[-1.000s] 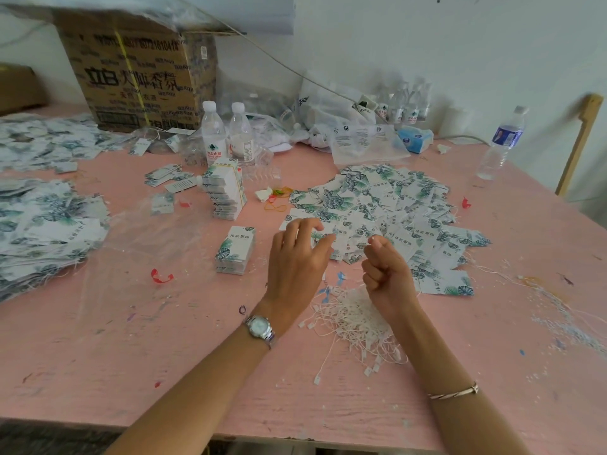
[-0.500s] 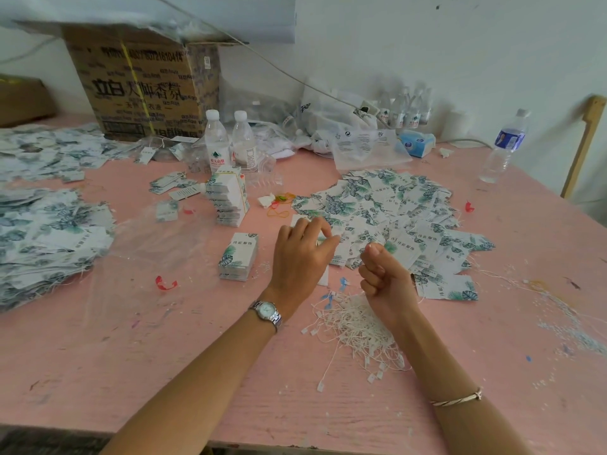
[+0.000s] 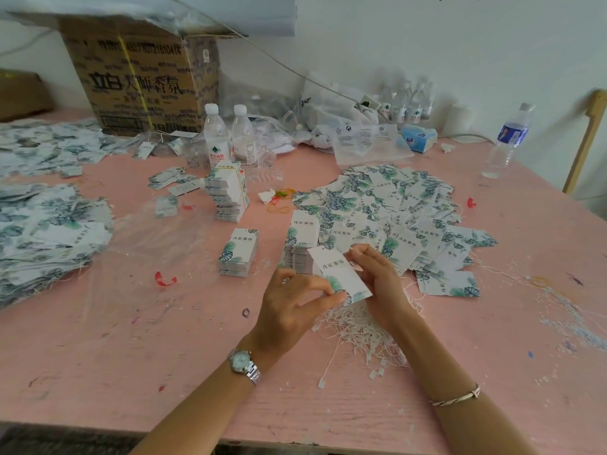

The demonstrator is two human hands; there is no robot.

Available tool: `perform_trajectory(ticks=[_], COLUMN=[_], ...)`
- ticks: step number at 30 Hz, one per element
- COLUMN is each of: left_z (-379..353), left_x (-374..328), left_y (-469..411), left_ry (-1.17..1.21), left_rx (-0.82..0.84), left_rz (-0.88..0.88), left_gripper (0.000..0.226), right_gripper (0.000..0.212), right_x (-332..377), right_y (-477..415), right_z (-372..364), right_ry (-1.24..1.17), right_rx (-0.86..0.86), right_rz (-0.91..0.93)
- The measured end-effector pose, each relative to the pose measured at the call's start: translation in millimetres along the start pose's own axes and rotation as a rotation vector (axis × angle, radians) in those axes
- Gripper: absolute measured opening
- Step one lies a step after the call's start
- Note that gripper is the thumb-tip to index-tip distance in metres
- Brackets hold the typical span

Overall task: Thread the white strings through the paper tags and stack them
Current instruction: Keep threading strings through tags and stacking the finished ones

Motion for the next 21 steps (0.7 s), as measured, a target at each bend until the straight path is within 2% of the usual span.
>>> perform_trajectory(ticks=[5, 9, 11, 15, 18, 21], left_z=[-3, -2, 5, 23, 33, 35], left_x=[6, 13, 25, 61, 80, 89], left_y=[4, 4, 5, 18, 28, 37], left_ry=[0.087, 0.05, -0.021, -0.134, -0.155, -0.085], left_rx=[0.071, 0.008, -0.035, -0.096, -0.041, 0.064], left_rz=[0.062, 0.146, 0.321, 0.796, 1.068, 1.315], left_gripper=[0.01, 0.02, 0.022, 0.022, 0.028, 0.05], right_gripper=[0.006, 0.006, 0.004, 0.002, 0.003, 0.002], right_x=[0, 1, 1, 0, -2, -4], right_y=[4, 4, 4, 3, 3, 3], right_z=[-5, -5, -4, -2, -4, -5], right_ry=[0.171, 0.2, 0.19, 0.174, 0.184, 0.199], right_rx=[0.003, -0.041, -0.071, -0.07, -0.047, -0.043], right_rz=[0.111, 0.145, 0.138, 0.137, 0.126, 0.117])
Point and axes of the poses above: each hand's wrist, its own y-axis away from the middle knuckle, its own z-axis out of the back of the hand, x = y × z, the point moved 2 cm from there along -y, towards the middle knuckle, and after that the axes turned 15 degrees about x, right-handed, at the moved point
